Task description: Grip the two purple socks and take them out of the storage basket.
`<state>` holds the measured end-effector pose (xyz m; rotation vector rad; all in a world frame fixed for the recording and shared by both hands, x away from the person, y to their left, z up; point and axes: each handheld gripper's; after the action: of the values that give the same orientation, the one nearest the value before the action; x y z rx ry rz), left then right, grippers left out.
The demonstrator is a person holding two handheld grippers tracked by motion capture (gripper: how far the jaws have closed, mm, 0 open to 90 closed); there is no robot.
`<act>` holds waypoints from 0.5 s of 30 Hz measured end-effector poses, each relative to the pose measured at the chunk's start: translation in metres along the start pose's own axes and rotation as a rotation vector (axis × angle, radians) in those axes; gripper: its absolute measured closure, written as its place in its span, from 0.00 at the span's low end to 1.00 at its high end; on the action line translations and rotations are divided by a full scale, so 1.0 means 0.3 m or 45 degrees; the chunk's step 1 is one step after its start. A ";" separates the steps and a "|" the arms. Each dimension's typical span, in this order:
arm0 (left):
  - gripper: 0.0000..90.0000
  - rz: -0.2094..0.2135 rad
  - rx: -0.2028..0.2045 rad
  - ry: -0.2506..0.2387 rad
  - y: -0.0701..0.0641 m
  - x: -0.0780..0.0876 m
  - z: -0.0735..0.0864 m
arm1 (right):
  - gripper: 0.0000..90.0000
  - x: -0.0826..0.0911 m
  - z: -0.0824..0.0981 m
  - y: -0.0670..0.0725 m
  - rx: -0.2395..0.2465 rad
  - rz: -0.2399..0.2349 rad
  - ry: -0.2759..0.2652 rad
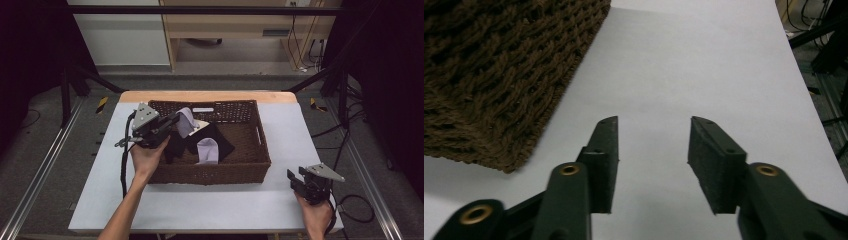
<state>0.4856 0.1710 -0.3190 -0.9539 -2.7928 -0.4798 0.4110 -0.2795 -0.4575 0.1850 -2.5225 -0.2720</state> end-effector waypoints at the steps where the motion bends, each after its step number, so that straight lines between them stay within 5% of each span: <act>1: 0.96 -0.001 0.001 -0.006 -0.001 0.009 0.000 | 0.66 0.002 0.000 0.000 0.006 -0.005 -0.004; 10: 0.96 0.022 -0.021 -0.055 -0.011 0.125 0.003 | 0.77 0.007 0.004 0.001 0.015 -0.005 -0.013; 15: 0.96 0.040 -0.042 -0.071 -0.028 0.193 0.005 | 0.67 0.006 0.004 0.002 0.007 0.013 -0.016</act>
<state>0.4349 0.1982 -0.3085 -1.0324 -2.8228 -0.5042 0.4087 -0.2792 -0.4575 0.1736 -2.5362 -0.2628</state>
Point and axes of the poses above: each handheld gripper's, and its own axes: x roughly backward along the jaws, z roughly out of its underside, y roughly to its left, and after that the axes turned 15 degrees about -x, right-handed
